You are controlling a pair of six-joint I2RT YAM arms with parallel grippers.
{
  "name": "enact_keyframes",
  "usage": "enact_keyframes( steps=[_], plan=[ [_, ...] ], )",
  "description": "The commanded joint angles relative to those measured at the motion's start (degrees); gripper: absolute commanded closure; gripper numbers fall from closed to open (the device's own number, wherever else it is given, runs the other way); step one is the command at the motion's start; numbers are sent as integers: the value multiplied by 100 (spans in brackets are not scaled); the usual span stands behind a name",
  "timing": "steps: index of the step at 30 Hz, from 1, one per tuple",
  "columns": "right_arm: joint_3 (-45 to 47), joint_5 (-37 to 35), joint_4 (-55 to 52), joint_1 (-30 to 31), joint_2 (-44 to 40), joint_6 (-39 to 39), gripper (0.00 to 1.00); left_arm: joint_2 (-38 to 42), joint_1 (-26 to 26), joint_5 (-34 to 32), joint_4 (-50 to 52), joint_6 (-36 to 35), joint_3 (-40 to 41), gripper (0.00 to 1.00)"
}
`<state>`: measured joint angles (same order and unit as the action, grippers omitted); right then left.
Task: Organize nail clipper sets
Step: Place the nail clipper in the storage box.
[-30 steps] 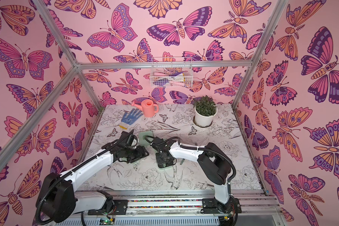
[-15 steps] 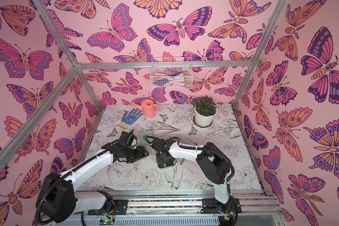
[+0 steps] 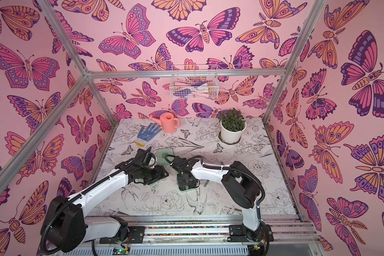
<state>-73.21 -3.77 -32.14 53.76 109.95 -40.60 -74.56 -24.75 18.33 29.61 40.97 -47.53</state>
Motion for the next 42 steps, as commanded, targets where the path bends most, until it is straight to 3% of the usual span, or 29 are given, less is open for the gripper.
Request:
enact_keyframes(
  steps=[1,21,32,42],
  plan=[
    [-59,-18,-90,21,318,-106,82,110,41,81,-7,-82,121,33],
    [52,-258,-169,30,820,-62,82,47,48,115,-38,-84,79,33],
    [-247,-306,-319,30,524,74,70,108,46,136,-35,-79,112,33],
    [-554,-336,-555,30,258,210,68,109,50,133,-34,-79,121,33]
  ],
)
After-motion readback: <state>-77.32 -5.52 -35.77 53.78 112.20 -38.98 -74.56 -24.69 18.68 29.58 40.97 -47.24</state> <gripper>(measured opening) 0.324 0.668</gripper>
